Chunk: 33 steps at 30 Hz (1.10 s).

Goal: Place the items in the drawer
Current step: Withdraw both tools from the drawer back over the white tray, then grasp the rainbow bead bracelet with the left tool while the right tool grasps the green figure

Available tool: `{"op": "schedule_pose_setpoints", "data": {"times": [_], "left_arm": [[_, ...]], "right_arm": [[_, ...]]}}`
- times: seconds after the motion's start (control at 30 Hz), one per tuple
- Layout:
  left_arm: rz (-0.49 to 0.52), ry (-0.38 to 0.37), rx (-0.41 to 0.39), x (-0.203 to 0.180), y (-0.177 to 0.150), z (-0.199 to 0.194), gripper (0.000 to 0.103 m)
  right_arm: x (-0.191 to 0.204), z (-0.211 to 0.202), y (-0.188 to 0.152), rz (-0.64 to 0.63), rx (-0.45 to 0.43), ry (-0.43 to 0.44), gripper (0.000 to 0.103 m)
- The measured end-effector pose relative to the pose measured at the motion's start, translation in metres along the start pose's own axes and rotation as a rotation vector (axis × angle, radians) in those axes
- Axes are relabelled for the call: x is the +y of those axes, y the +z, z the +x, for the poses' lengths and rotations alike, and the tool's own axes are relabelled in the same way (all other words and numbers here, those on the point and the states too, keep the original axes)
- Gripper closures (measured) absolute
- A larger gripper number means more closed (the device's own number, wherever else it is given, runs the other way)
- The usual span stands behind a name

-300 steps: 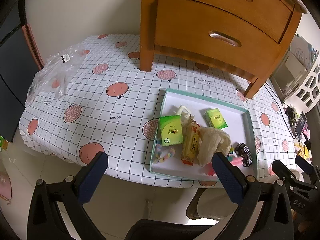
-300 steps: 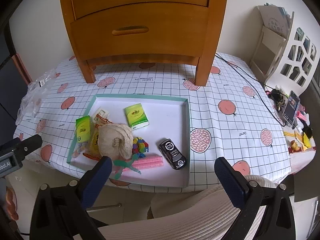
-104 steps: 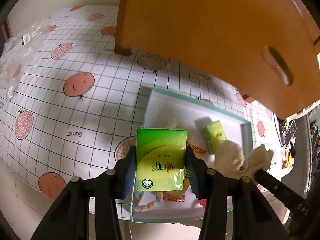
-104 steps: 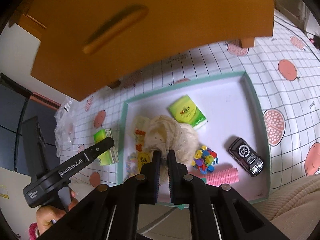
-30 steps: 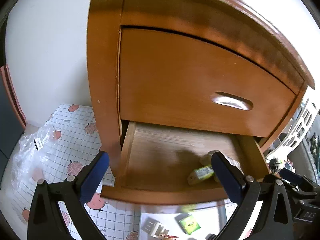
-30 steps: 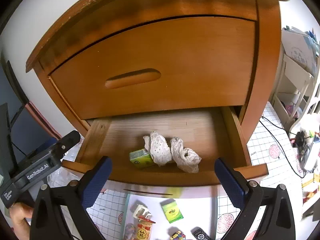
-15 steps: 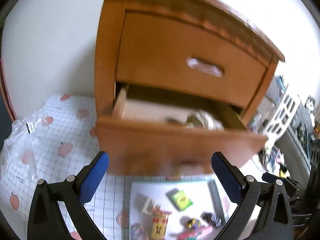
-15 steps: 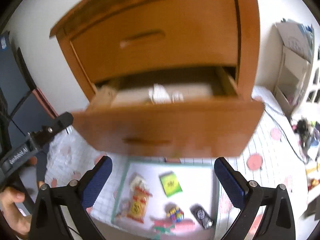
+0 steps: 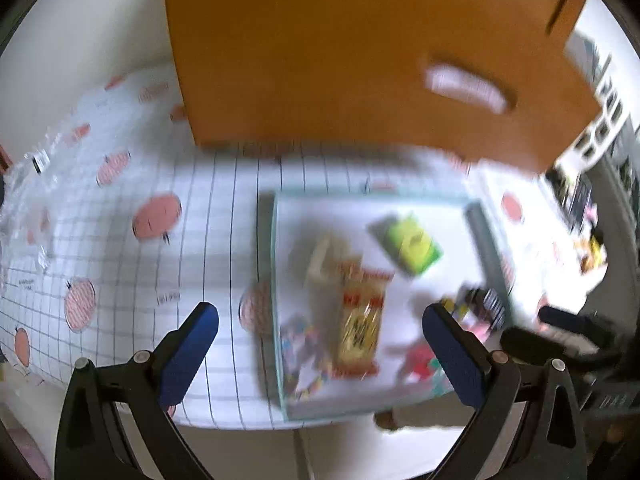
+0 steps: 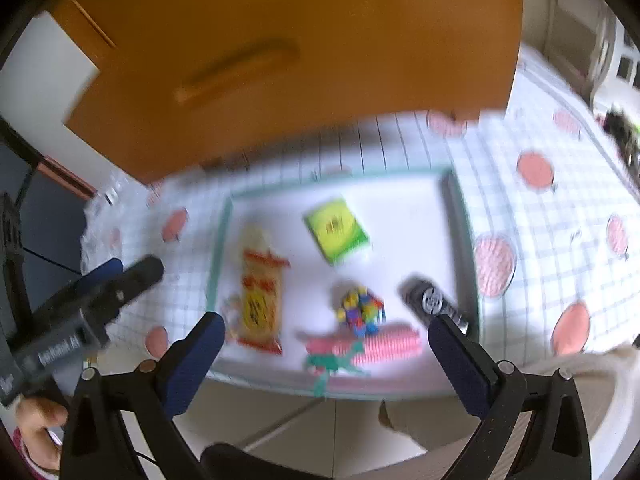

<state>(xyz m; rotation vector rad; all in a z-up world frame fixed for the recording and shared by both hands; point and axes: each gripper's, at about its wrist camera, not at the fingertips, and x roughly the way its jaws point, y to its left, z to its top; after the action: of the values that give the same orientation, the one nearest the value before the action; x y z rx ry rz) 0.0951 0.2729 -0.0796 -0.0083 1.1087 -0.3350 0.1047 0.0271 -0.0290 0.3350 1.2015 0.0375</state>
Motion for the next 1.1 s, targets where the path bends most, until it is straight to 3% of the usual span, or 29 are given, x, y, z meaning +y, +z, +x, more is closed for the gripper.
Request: {"op": "schedule_pose_setpoints", "data": {"times": [0.1, 0.2, 0.3, 0.37, 0.43, 0.57, 0.63, 0.8, 1.1], "left_arm": [[-0.002, -0.017, 0.055, 0.006, -0.016, 0.016, 0.003], [0.007, -0.027, 0.096, 0.007, -0.026, 0.029, 0.015], [0.019, -0.035, 0.122, 0.006, -0.034, 0.038, 0.017], [0.029, -0.039, 0.137, 0.004, -0.037, 0.042, 0.022], [0.050, -0.044, 0.160, 0.000, -0.041, 0.048, 0.034], [0.072, -0.048, 0.184, -0.005, -0.047, 0.056, 0.036], [0.080, -0.047, 0.200, -0.006, -0.050, 0.062, 0.045], [0.075, -0.042, 0.231, -0.005, -0.057, 0.074, 0.053], [0.089, -0.021, 0.210, -0.012, -0.059, 0.080, 0.063]], "right_arm": [[-0.005, 0.020, -0.009, 0.021, 0.081, -0.011, 0.000], [-0.004, 0.039, -0.016, 0.017, 0.147, -0.033, 0.001], [-0.003, 0.053, -0.021, 0.014, 0.201, -0.040, 0.006], [-0.001, 0.058, -0.022, 0.007, 0.215, -0.046, 0.013], [0.001, 0.064, -0.023, -0.006, 0.233, -0.048, 0.016], [0.006, 0.078, -0.027, -0.025, 0.286, -0.051, 0.021], [0.008, 0.083, -0.028, -0.026, 0.300, -0.052, 0.023], [0.006, 0.097, -0.030, -0.016, 0.348, -0.068, 0.029], [0.003, 0.113, -0.032, 0.030, 0.384, -0.056, 0.041]]}}
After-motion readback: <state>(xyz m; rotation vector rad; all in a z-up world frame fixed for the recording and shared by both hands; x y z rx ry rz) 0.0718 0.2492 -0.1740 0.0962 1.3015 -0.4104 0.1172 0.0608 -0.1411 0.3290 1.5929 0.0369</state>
